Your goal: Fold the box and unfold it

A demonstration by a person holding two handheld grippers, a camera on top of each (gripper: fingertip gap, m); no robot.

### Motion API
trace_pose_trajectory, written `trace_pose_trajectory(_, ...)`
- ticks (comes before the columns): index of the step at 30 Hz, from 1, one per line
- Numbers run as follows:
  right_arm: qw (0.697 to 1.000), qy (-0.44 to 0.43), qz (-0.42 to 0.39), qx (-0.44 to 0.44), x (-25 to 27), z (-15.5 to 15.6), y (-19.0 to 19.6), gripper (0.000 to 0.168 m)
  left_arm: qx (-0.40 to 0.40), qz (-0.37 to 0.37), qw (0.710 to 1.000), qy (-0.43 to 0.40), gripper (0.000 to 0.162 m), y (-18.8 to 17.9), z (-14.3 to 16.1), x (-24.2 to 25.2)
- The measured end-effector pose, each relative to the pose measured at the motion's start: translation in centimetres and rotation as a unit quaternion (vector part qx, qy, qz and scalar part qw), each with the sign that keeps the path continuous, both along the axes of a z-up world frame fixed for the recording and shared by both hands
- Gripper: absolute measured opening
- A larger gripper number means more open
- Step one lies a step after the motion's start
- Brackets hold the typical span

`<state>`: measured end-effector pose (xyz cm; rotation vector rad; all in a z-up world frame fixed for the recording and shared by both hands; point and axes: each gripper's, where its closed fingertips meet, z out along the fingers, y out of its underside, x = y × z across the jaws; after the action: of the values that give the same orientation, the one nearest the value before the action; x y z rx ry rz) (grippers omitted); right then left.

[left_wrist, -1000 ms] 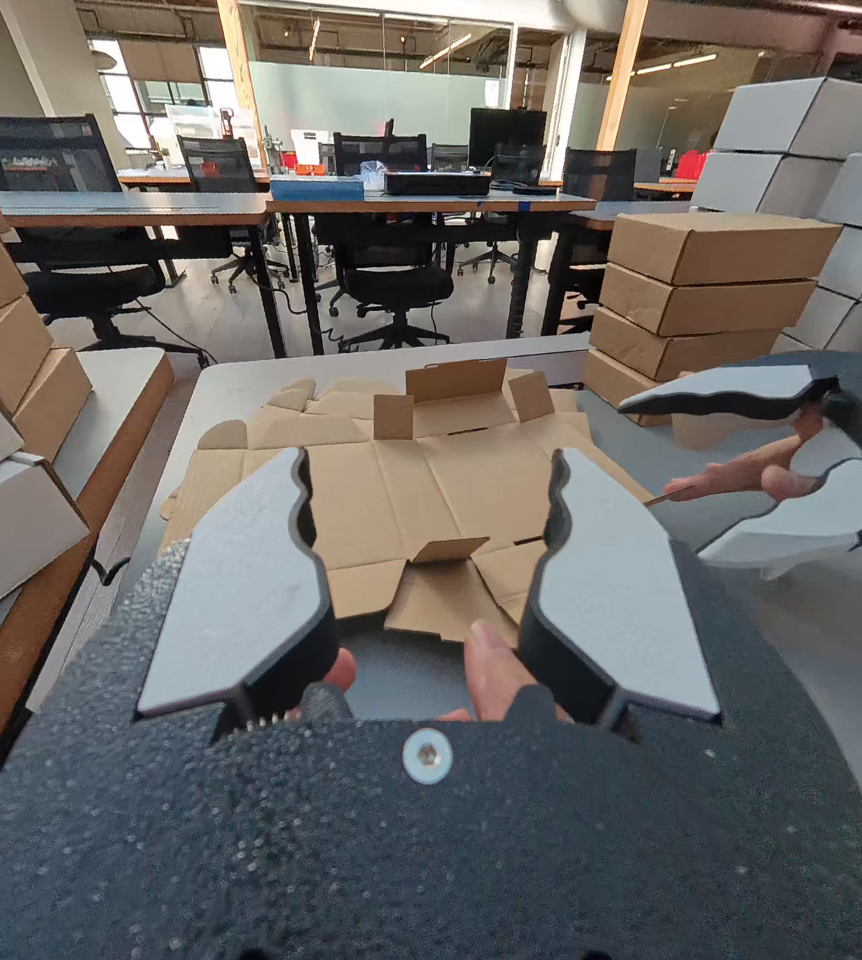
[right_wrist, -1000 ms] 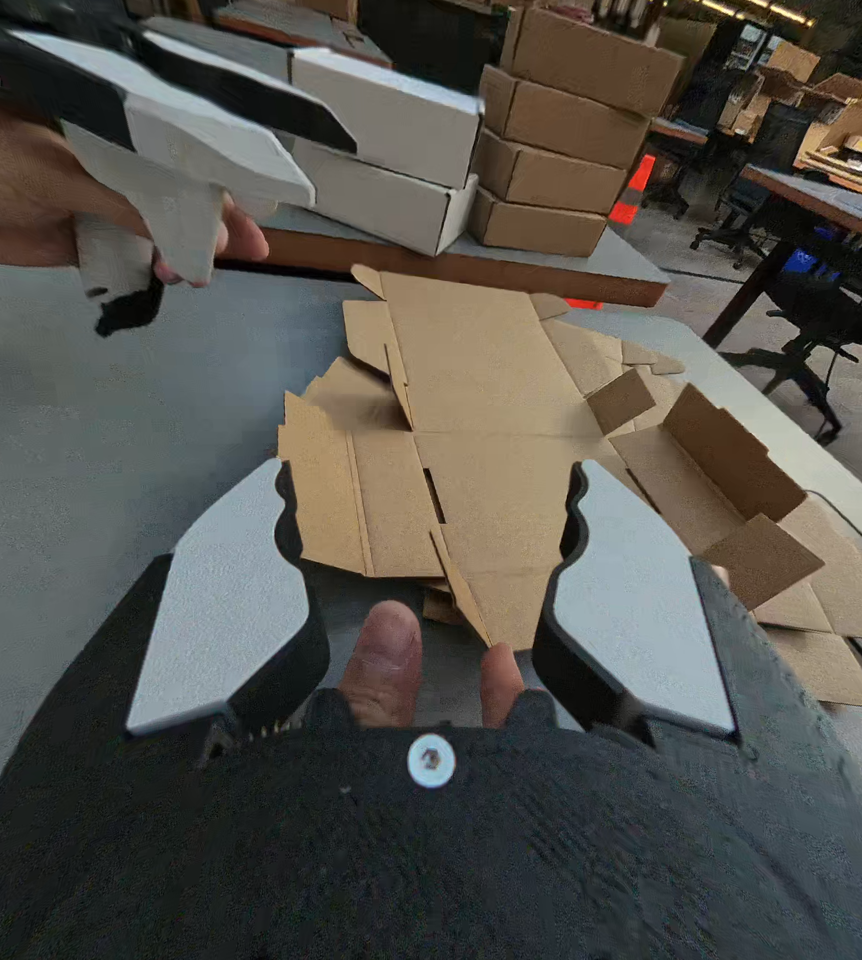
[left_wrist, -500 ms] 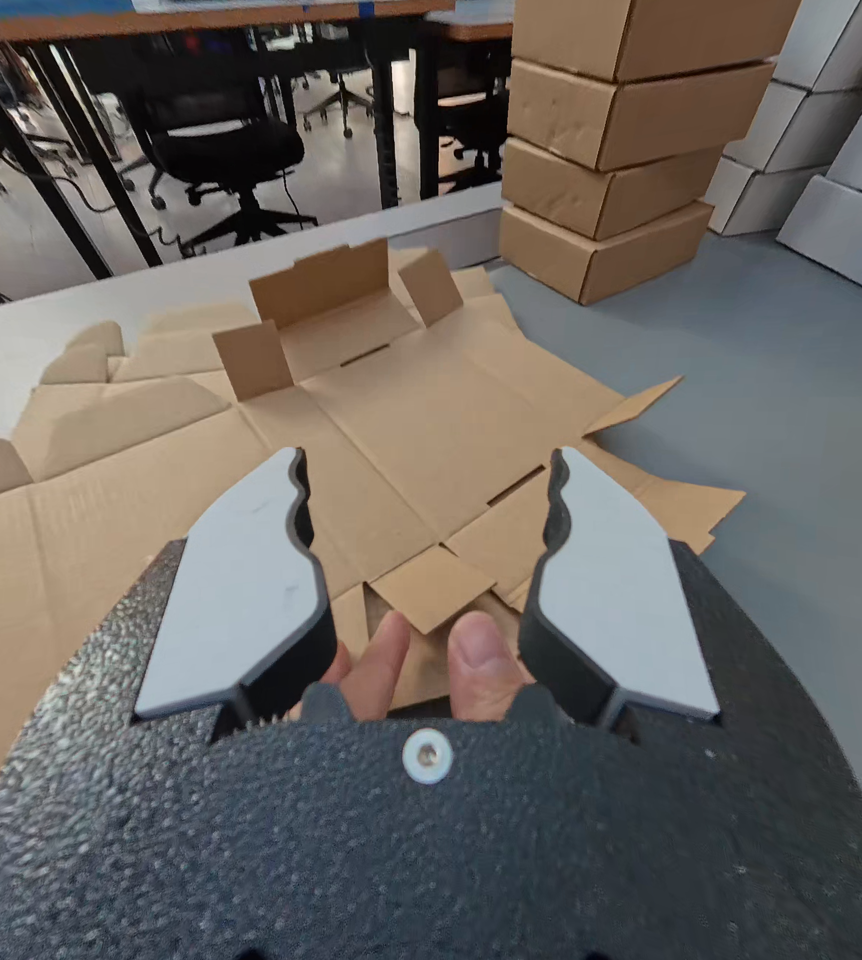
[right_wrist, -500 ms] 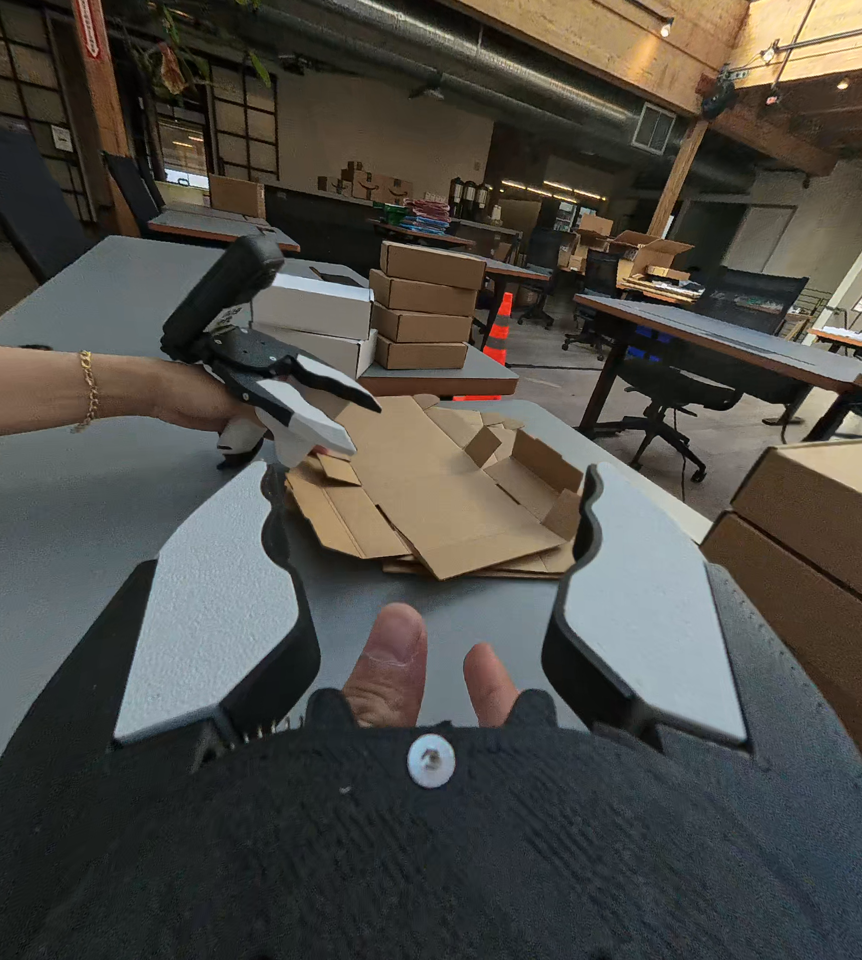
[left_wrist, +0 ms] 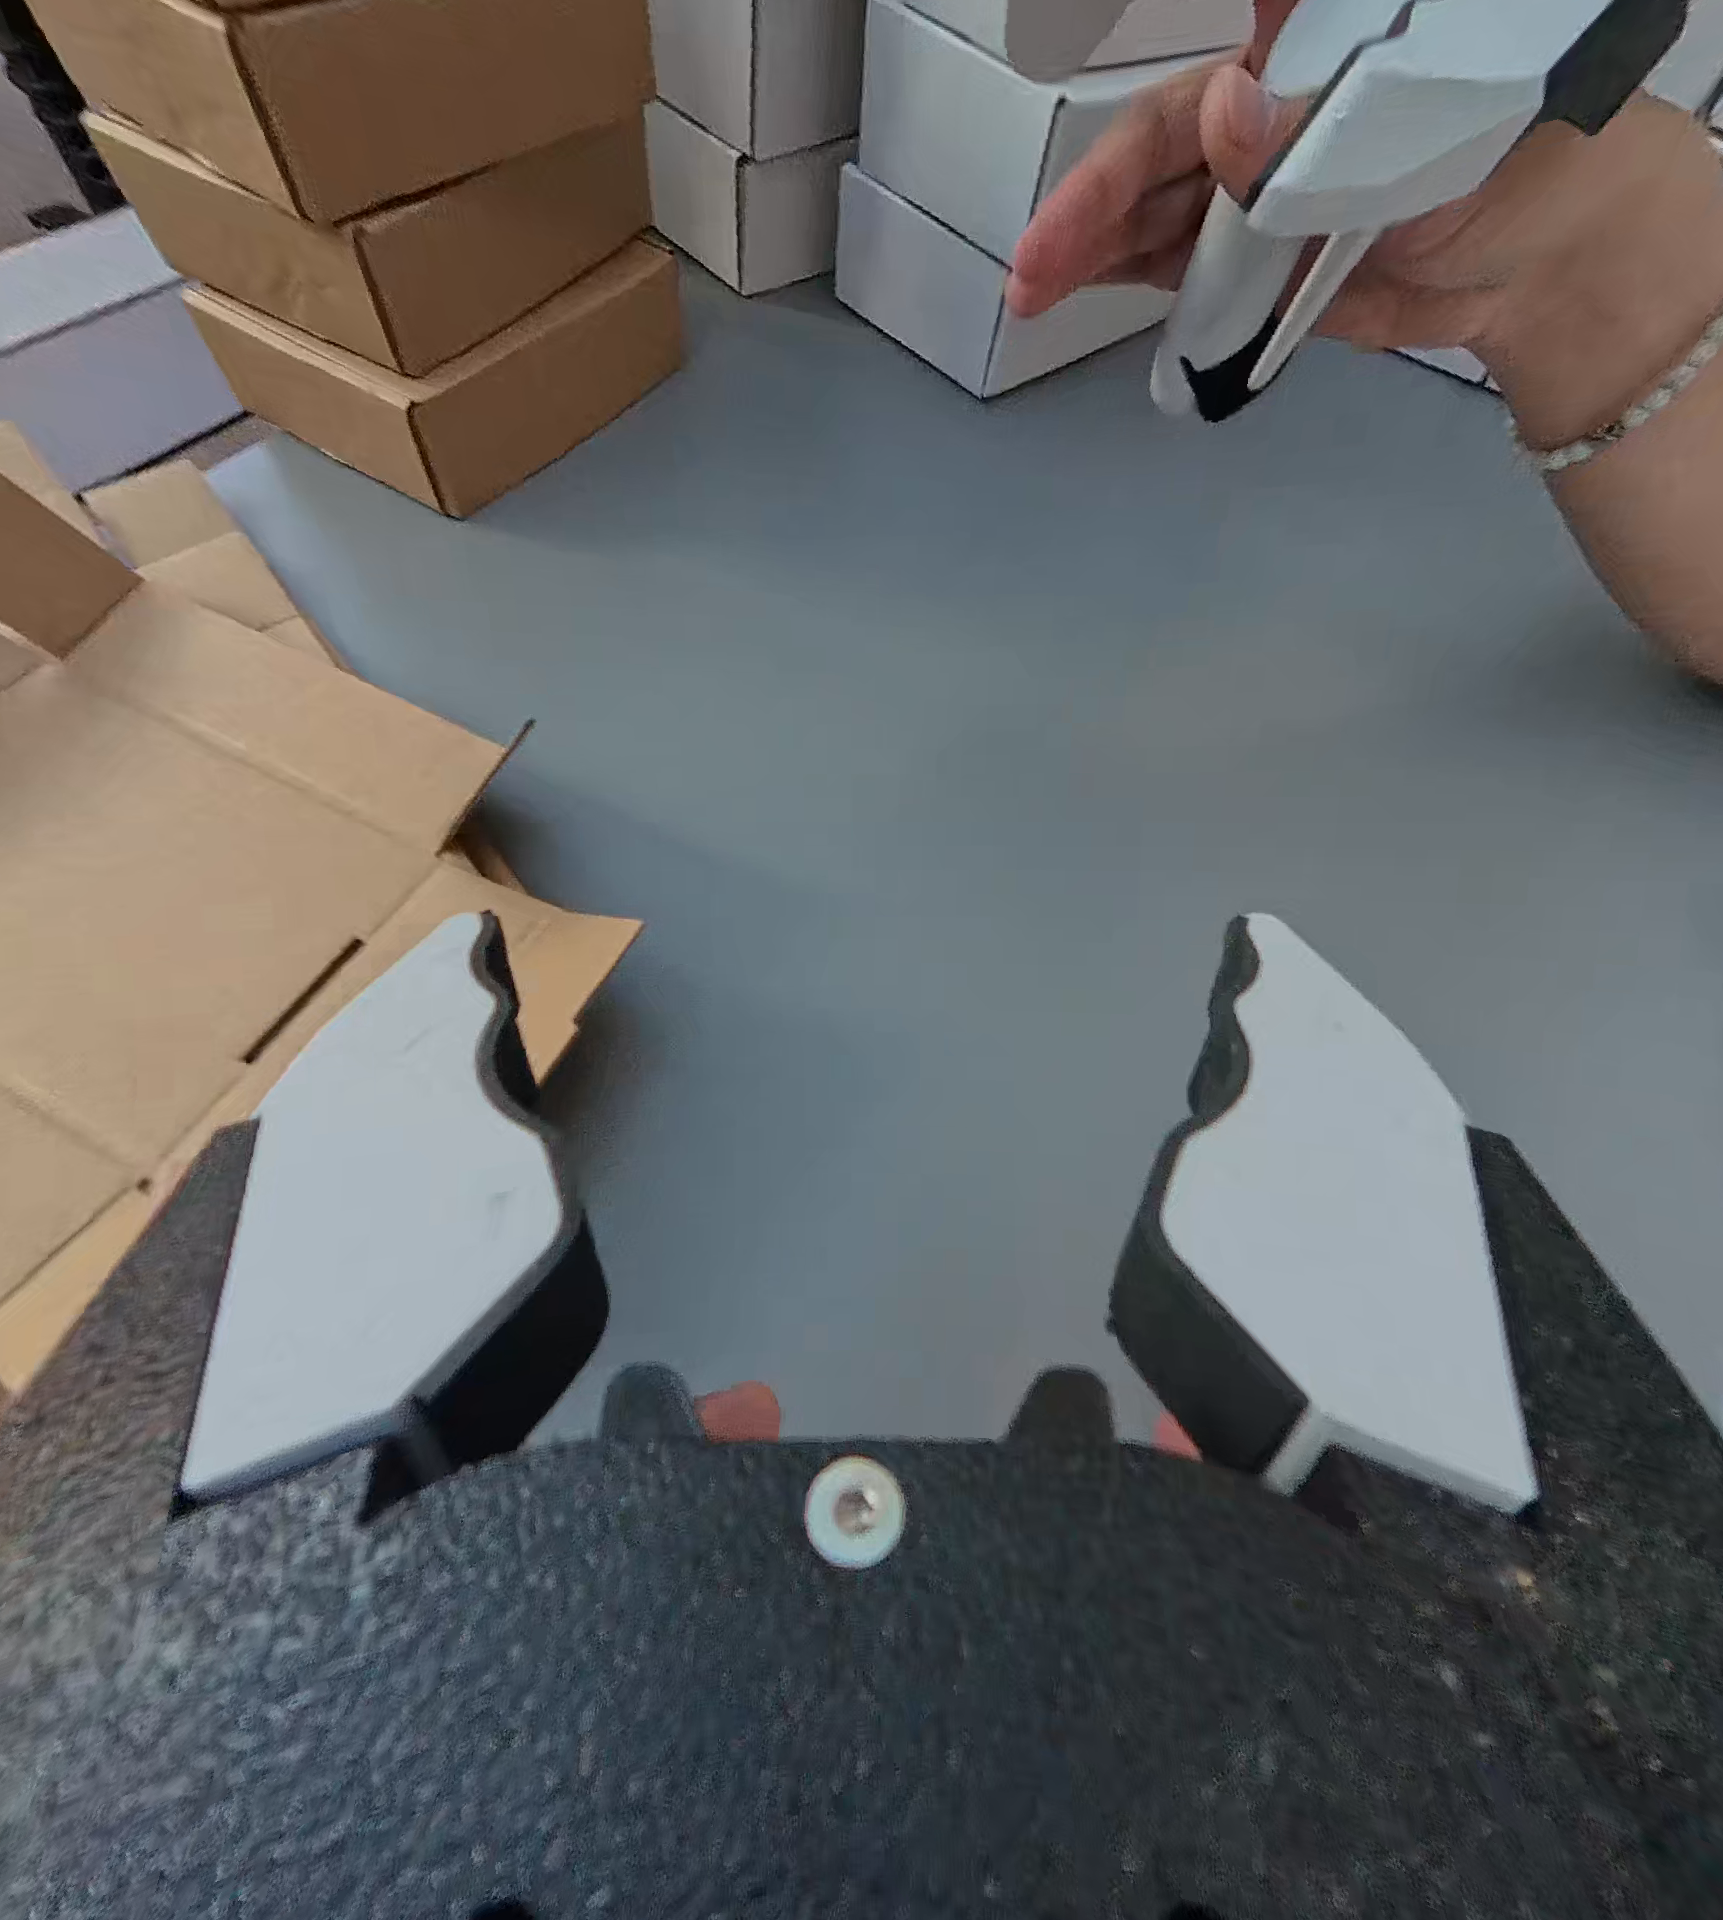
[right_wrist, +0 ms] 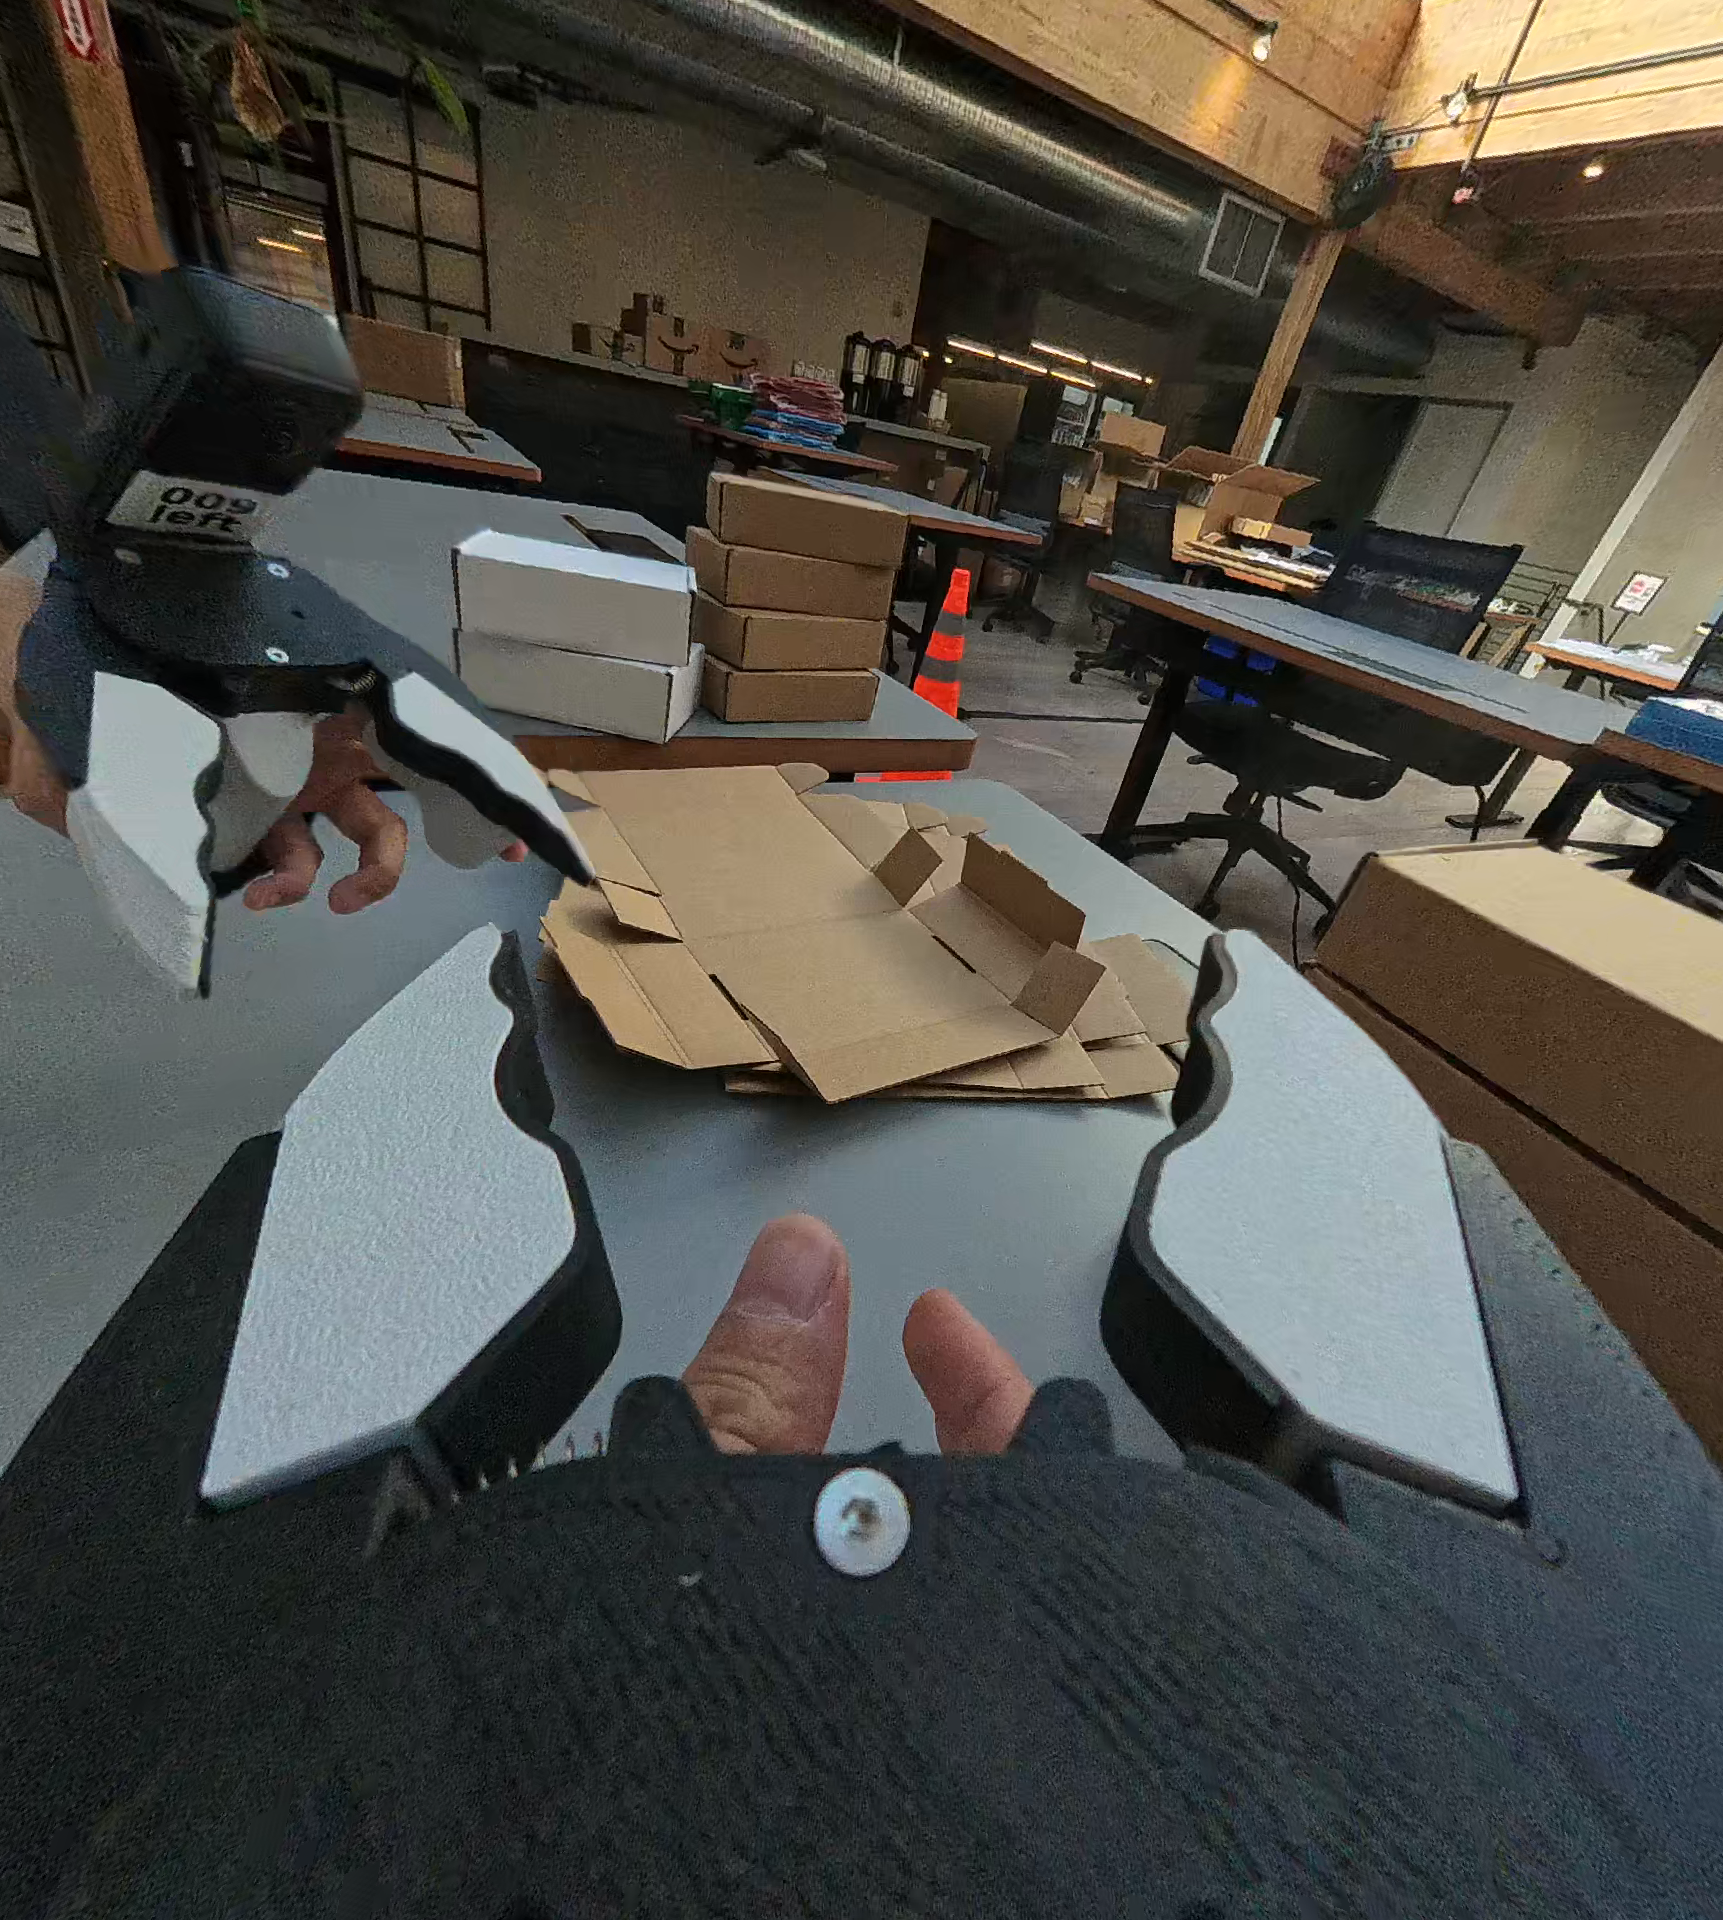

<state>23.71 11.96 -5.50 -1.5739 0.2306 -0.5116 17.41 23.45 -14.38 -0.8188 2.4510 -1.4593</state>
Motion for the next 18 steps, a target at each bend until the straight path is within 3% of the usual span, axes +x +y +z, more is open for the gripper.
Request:
trace_pose_trajectory(4,1.000,-0.002,-0.007,0.016,-0.5,1.6,-1.0,0.119,-0.020,-0.012,0.999,0.038,0.106,-0.3,-1.0,-1.3)
trace_pose_trajectory(6,1.000,0.007,-0.017,0.012,-0.7,1.6,-1.6,0.119,-0.002,-0.001,1.000,0.009,0.108,0.3,-0.9,-0.7)
trace_pose_trajectory(8,0.999,0.021,-0.023,0.009,-1.1,1.0,-2.0,0.120,0.089,0.093,0.989,-0.079,0.106,3.0,-1.3,2.7)
trace_pose_trajectory(10,0.999,0.032,-0.018,-0.006,-2.1,0.3,-2.1,0.120,0.193,0.138,0.955,-0.179,0.081,5.3,-1.5,4.9)
trace_pose_trajectory(15,0.997,0.009,-0.019,-0.069,-5.1,-0.7,-3.3,0.121,0.347,0.108,0.907,-0.212,0.058,6.4,-4.5,5.7)
trace_pose_trajectory(18,0.995,0.007,-0.030,-0.093,-6.0,-1.5,-4.5,0.121,0.376,0.105,0.884,-0.256,0.028,6.6,-4.7,6.4)
